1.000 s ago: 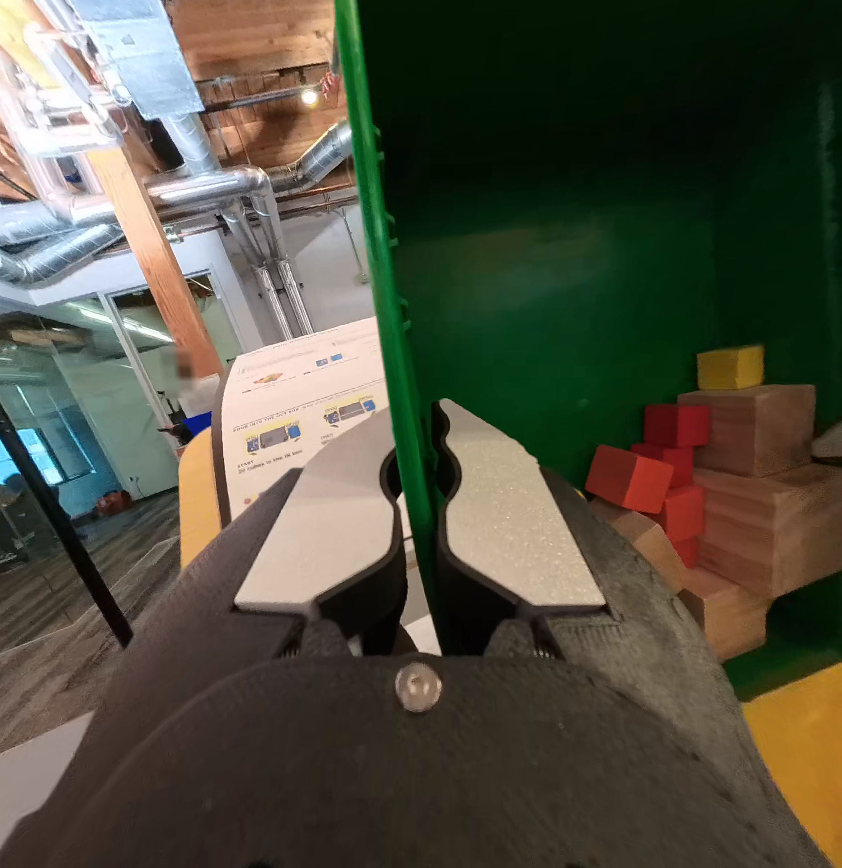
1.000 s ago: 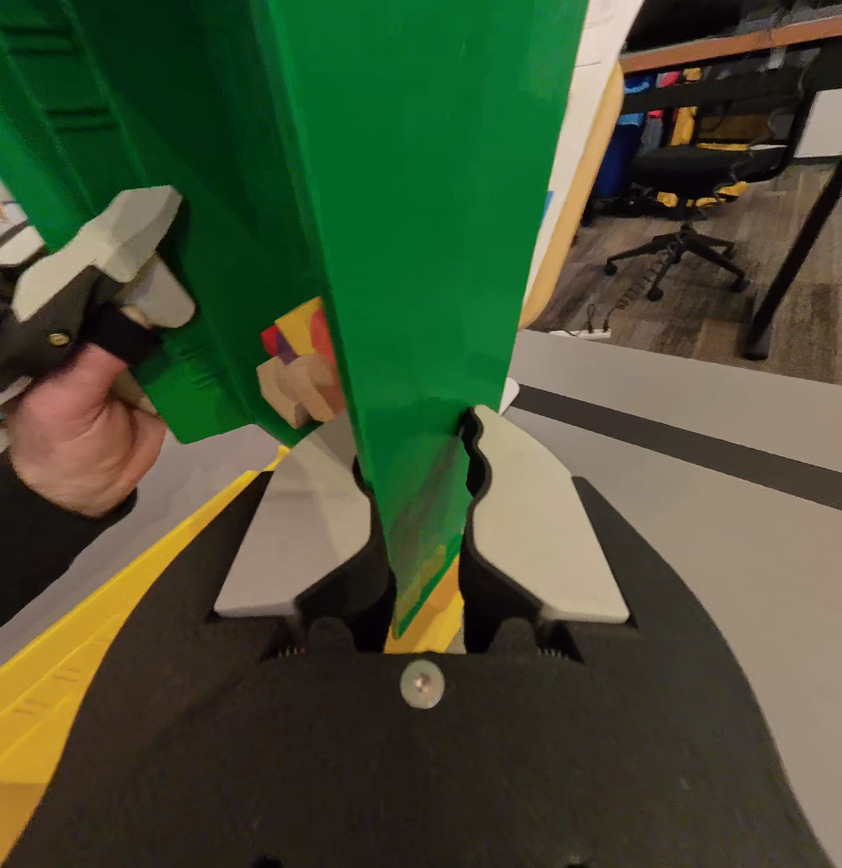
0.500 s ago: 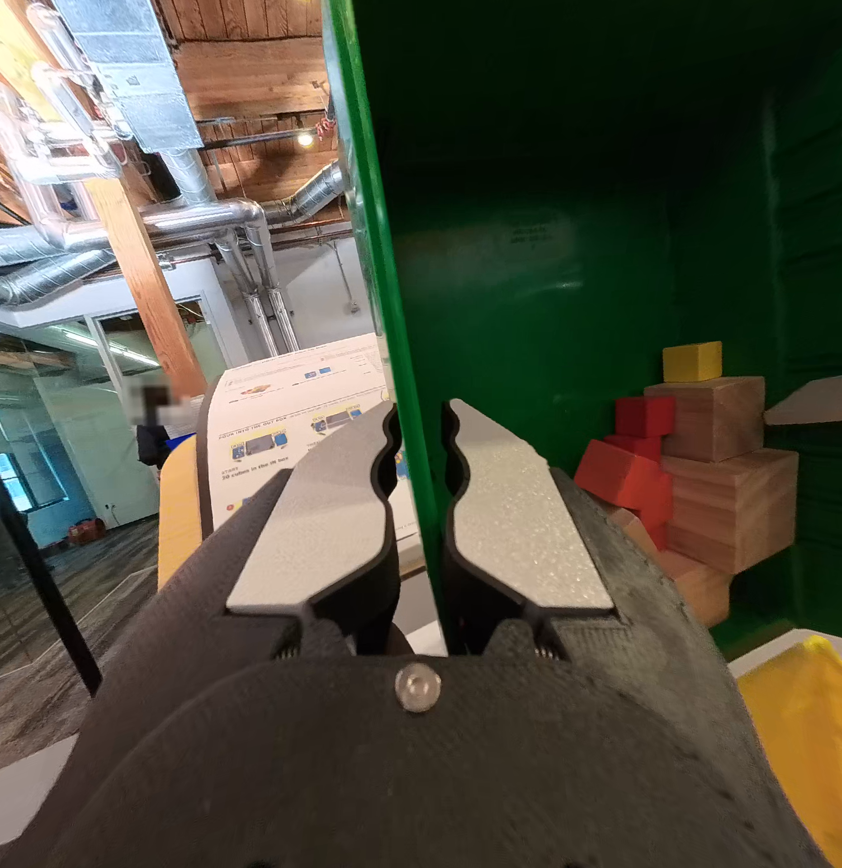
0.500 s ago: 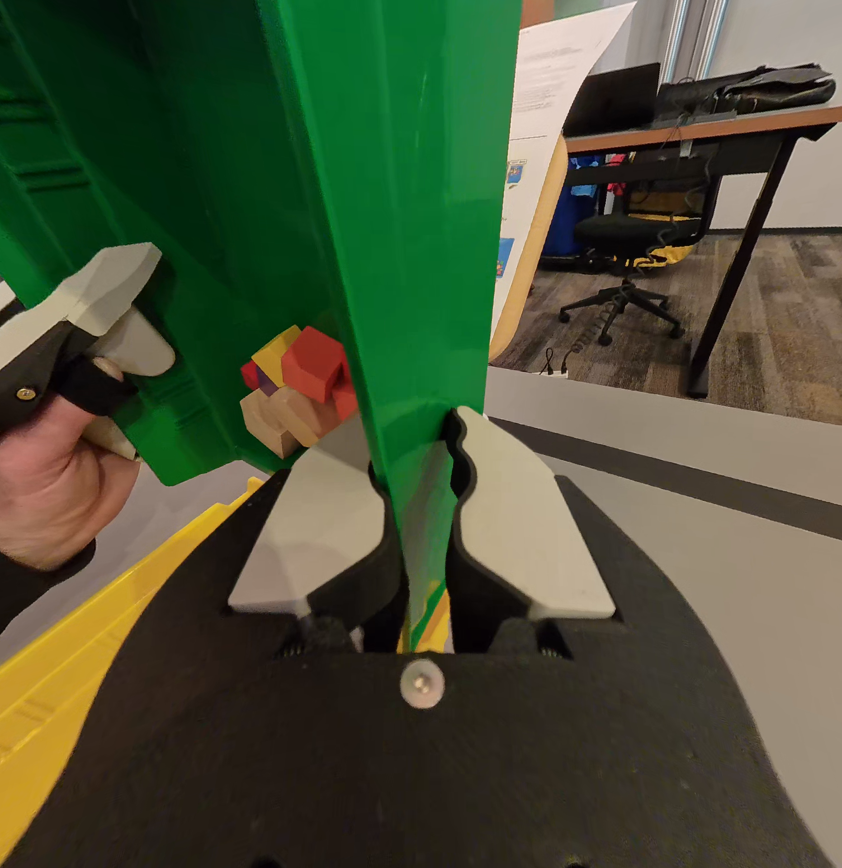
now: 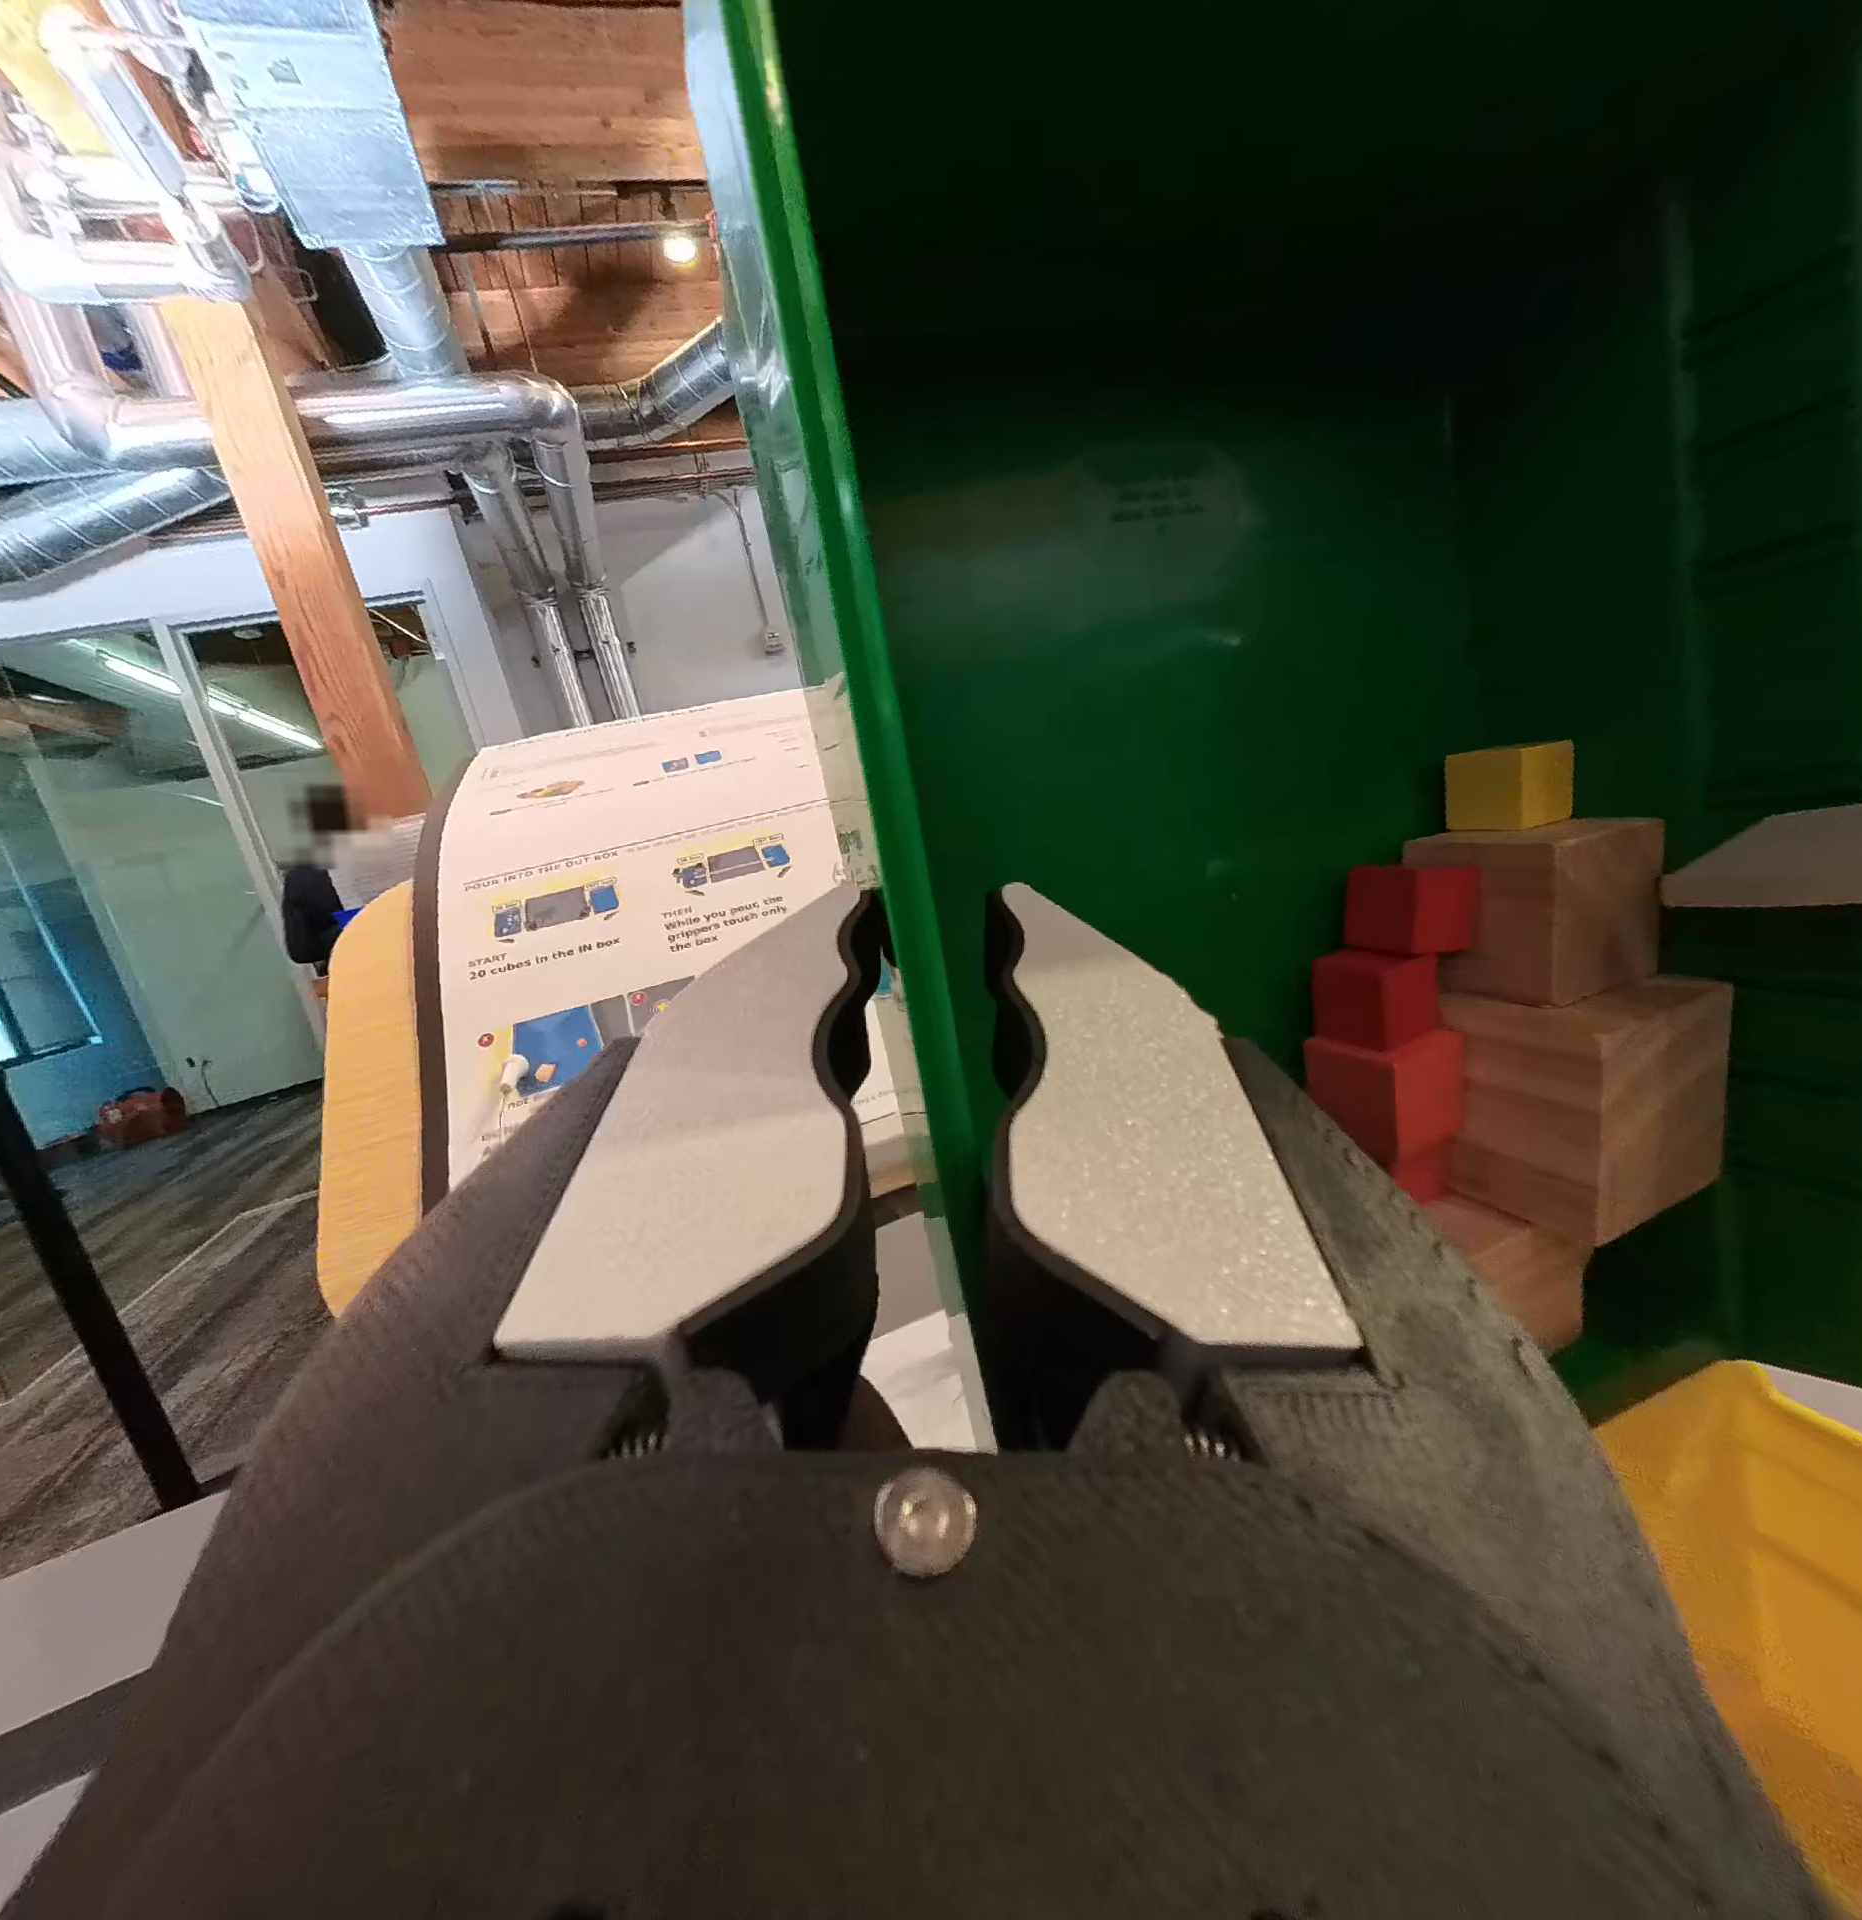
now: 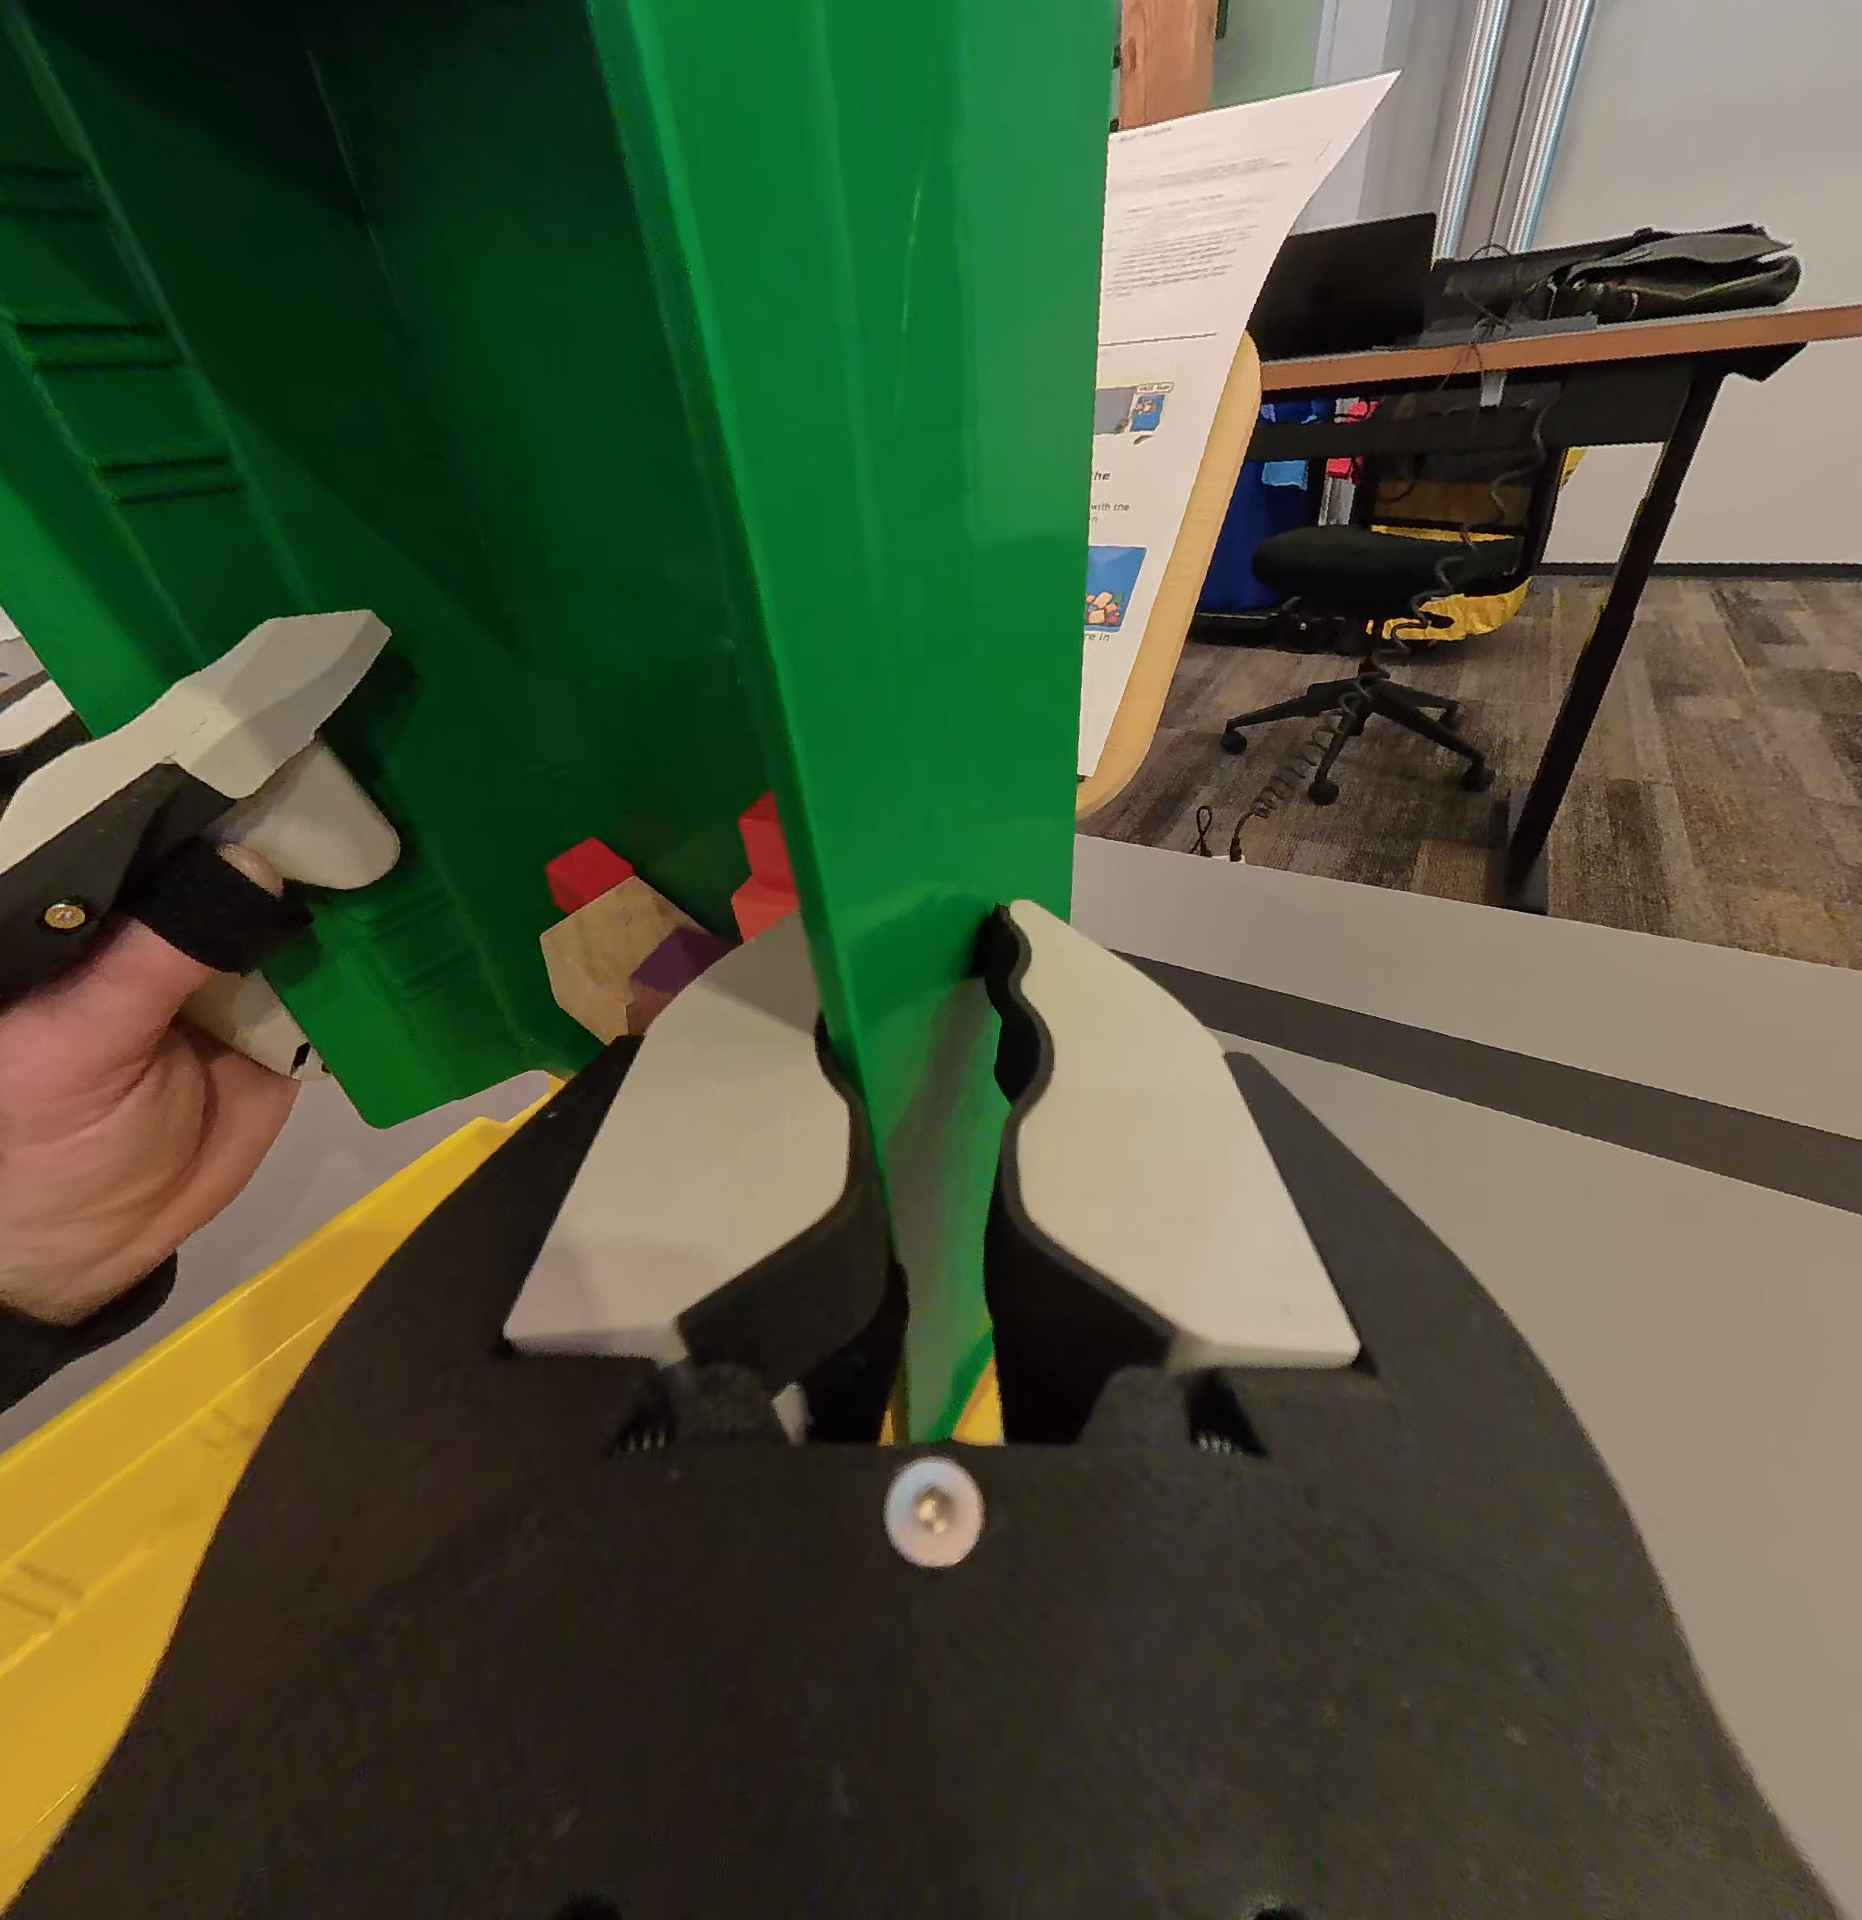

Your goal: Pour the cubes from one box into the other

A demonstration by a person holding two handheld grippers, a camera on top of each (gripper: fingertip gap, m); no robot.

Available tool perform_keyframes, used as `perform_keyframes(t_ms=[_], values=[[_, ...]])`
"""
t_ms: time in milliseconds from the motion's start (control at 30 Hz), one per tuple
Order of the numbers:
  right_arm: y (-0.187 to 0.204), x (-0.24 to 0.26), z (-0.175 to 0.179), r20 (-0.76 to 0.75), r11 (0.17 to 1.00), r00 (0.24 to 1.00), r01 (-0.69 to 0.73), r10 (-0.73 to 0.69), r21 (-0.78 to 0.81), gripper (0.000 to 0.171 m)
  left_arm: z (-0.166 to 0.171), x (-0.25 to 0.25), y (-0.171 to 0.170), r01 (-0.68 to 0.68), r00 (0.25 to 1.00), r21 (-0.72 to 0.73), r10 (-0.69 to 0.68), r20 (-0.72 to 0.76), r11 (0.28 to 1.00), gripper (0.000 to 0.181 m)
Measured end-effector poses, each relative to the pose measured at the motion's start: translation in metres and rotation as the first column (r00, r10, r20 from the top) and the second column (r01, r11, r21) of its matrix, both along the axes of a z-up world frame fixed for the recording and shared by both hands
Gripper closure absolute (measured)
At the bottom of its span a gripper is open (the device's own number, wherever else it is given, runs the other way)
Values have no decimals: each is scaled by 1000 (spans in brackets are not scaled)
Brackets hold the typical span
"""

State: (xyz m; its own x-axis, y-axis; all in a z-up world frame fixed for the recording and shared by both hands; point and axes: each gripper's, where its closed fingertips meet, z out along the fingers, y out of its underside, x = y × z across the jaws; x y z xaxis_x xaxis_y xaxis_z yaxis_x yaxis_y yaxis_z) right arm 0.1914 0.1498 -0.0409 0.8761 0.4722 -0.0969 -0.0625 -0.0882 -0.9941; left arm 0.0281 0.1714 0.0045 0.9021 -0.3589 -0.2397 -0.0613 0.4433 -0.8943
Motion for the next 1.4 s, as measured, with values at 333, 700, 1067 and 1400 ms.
perform_keyframes(t_ms=[333, 700, 1067, 1400], values=[[-3, -2, 1, 9, 1000, 1000, -2, 2, 28, 157, -2, -3, -2, -24, 1000, 11, 24, 14, 1000, 163], [-1, -1, 10, -19, 998, 1000, -4, 5, 65, 156, 10, -6, 1, -72, 997, 43, 71, 13, 997, 171], [-5, -1, 5, -1, 994, 1000, -11, 11, 112, 157, -5, -4, -3, -40, 999, 71, 38, 26, 997, 164], [-7, -4, 6, 3, 992, 1000, -8, 7, 127, 156, -10, -7, -3, -43, 999, 39, 42, 18, 998, 163]])
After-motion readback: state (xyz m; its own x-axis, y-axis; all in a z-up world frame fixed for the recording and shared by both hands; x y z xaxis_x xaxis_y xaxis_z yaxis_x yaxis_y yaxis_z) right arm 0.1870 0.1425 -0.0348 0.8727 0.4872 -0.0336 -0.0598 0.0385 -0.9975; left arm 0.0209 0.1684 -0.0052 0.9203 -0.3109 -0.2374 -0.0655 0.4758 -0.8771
